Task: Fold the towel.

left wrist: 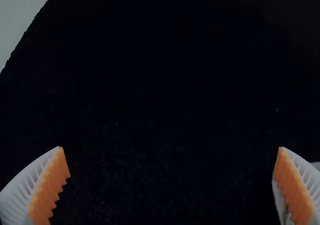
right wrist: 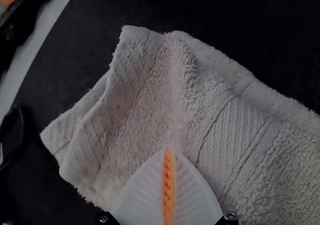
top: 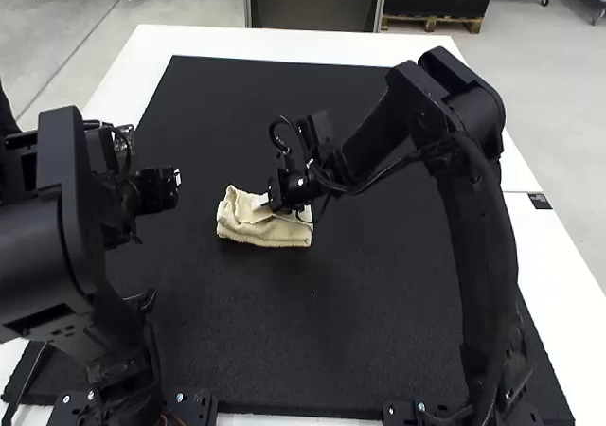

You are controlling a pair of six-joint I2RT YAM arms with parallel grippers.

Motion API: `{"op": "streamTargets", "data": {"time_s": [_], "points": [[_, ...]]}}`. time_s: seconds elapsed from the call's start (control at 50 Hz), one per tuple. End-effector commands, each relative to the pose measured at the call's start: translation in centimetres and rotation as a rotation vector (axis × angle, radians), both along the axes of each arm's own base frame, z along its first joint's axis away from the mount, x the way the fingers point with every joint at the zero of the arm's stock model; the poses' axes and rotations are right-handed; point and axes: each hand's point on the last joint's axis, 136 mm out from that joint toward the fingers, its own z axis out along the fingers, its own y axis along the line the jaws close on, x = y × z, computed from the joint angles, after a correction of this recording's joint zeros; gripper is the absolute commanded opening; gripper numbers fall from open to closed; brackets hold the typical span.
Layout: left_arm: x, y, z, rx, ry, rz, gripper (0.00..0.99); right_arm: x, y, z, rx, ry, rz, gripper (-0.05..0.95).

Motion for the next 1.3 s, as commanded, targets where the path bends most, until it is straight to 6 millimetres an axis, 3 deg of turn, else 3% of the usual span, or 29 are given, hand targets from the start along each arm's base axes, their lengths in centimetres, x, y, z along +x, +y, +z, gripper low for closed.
{"op": "streamTargets", "data": {"time_s": [0.0,0.42,0.5,0.58,0.8,1.0,1.12,1.28], "points": [[0.4,0.2,1.7,0.01,-0.051,-0.007,0.959,-2.2,0.7,-1.0,-0.002,0.031,0.054,-0.02],[0.4,-0.2,2.2,0.006,-0.066,-0.024,0.959,-4.1,0.3,-5.8,-0.034,0.072,0.083,-0.02],[0.4,-0.2,2.6,0.011,-0.075,-0.024,0.959,-4.4,0.2,-6.0,-0.027,0.077,0.086,-0.02],[0.3,-0.3,3.0,0.015,-0.085,-0.025,0.959,-4.5,0.4,-4.8,-0.003,0.084,0.094,-0.02],[0.3,-0.3,4.4,0.006,-0.124,-0.014,0.959,-2.8,1.5,2.7,0.11,0.028,0.069,-0.02],[0.9,0.0,6.7,0.012,-0.164,-0.011,0.959,-0.5,0.8,10.9,0.223,-0.063,0.02,-0.02],[1.5,0.2,9.0,0.001,-0.2,-0.005,0.959,0.9,-0.8,16.1,0.286,-0.136,-0.02,-0.02],[2.1,0.2,13.1,0.005,-0.264,-0.006,0.959,2.8,-4.5,23.3,0.353,-0.262,-0.117,-0.02]]}}
